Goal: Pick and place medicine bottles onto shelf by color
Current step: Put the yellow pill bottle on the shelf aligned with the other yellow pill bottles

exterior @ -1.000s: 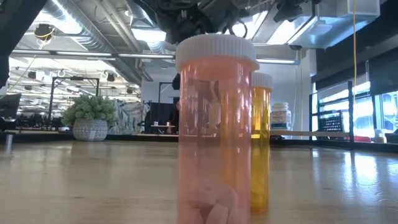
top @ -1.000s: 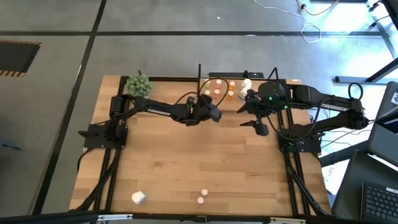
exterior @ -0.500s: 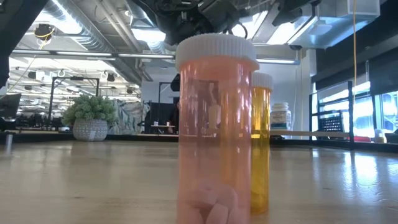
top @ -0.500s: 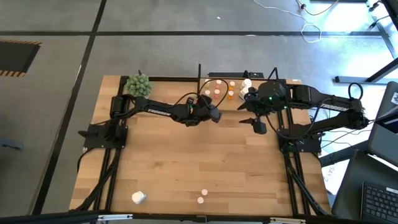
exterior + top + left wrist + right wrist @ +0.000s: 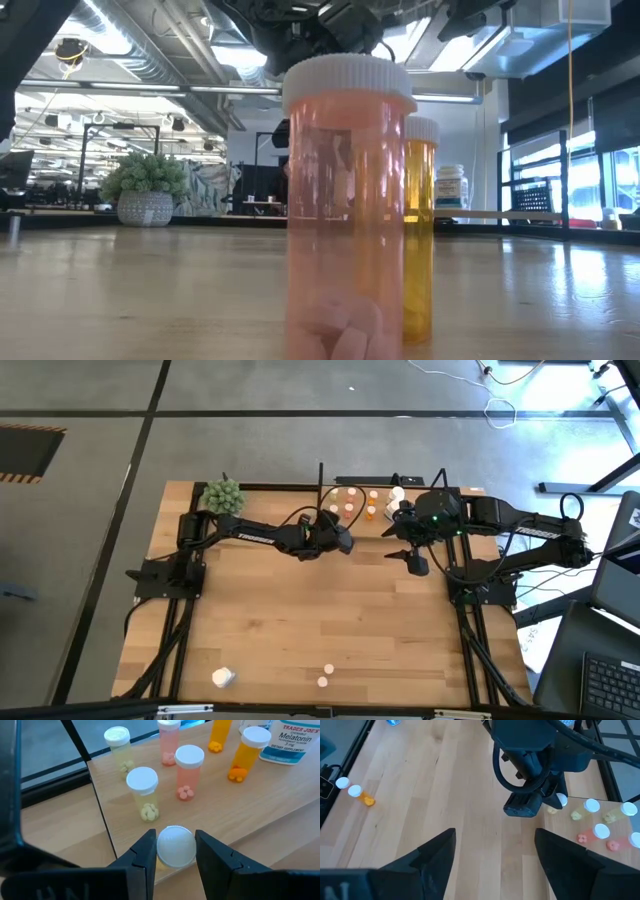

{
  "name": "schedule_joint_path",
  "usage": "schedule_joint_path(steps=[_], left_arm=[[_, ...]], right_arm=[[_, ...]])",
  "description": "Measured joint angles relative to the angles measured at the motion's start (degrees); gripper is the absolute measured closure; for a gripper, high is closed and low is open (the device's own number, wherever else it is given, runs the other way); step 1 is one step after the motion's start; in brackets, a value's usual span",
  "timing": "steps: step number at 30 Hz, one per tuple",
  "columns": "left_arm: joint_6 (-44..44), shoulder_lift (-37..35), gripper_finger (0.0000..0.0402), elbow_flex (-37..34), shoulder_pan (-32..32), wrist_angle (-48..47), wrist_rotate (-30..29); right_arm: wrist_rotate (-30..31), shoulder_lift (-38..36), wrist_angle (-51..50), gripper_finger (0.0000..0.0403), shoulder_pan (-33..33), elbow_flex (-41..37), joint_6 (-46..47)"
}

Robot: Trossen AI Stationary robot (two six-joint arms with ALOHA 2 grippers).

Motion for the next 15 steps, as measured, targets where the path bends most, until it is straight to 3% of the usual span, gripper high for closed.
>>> schedule_joint_path(steps=[15], left_arm=[[-0.1, 0.0, 0.0299, 0.0, 0.0, -0.8, 0.0]], right_arm=[[-0.1, 0.0, 0.0, 0.013, 0.0, 0.0, 0.1]])
